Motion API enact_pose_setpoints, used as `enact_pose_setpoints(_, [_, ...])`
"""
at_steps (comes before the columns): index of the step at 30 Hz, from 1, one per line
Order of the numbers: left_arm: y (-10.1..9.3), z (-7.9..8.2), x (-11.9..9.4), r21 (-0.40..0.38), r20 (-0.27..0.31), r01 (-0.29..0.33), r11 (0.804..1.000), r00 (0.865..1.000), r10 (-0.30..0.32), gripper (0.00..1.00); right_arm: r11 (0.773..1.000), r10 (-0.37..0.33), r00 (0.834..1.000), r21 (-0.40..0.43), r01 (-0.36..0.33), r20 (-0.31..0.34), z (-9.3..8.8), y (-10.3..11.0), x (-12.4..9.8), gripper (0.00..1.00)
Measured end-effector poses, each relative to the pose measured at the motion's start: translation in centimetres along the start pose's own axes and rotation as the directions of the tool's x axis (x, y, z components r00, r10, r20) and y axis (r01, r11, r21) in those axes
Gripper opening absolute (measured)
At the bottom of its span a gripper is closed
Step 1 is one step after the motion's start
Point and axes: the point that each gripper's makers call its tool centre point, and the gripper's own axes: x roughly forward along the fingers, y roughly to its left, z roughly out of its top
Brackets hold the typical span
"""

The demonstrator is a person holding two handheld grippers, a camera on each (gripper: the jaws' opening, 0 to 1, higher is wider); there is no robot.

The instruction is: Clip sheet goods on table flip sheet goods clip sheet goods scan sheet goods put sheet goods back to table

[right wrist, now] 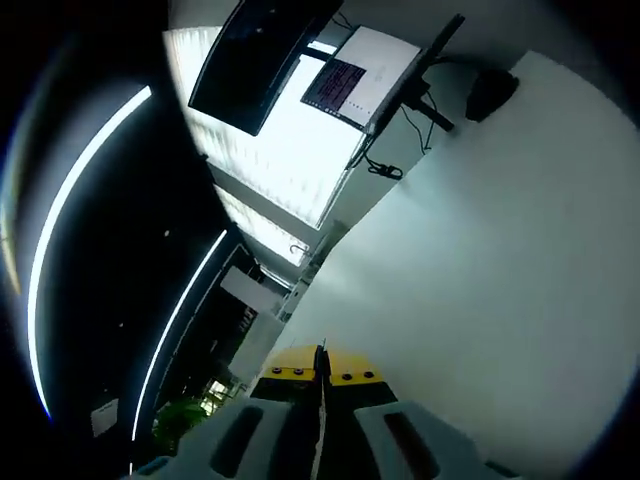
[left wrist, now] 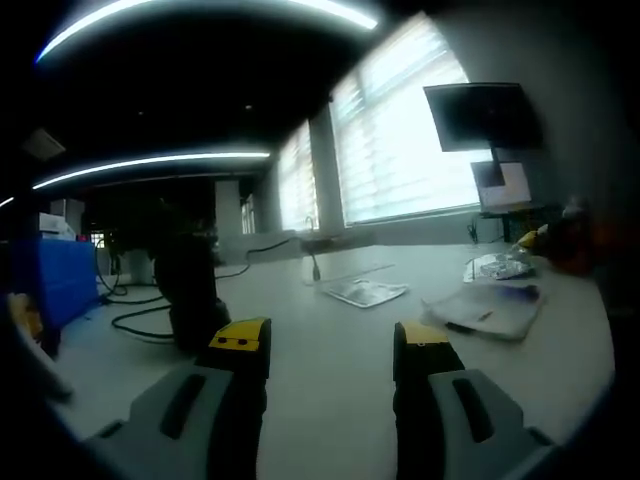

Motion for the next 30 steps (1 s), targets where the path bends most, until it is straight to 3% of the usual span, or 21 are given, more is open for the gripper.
enact_pose_setpoints(5, [0.0,0.0,0.0,-0.003,0.002,-0.001,1.000,1.000,0.001,0.42,0.995,-0.007,1.000,0.100,0.008,-0.012,-0.1,-0.2,-0.2,0.00])
enact_pose_setpoints(9, [0.0,0.1,0.0,-0.001,0.003,0.000,1.000,1.000,0.000,0.42,0.996,-0.006,1.000,0.083,0.007,-0.007,0.0,-0.1,-0.2,0.00])
enact_pose_setpoints(15, [0.0,0.1,0.0,-0.002,0.004,0.000,1.000,1.000,0.000,0.42,0.996,0.004,1.000,0.084,-0.005,0.016,0.2,0.2,-0.2,0.20])
enact_pose_setpoints(19, [0.0,0.1,0.0,-0.002,0.004,0.000,1.000,1.000,0.000,0.42,1.000,0.014,0.999,0.028,-0.014,0.031,0.4,0.6,-0.1,0.31])
enact_pose_setpoints(22, [0.0,0.1,0.0,-0.002,0.004,0.000,1.000,1.000,0.000,0.42,0.997,0.036,0.999,-0.065,-0.034,0.025,0.3,1.2,-0.1,0.40])
enact_pose_setpoints(27, [0.1,0.1,0.0,-0.002,0.004,-0.001,1.000,1.000,0.001,0.42,0.989,0.055,0.998,-0.143,-0.048,0.044,0.7,2.1,-0.1,0.47])
enact_pose_setpoints(30, [0.1,0.1,0.0,-0.003,0.005,-0.002,1.000,1.000,0.002,0.42,0.978,0.056,0.997,-0.203,-0.044,0.054,1.1,2.1,-0.1,0.43])
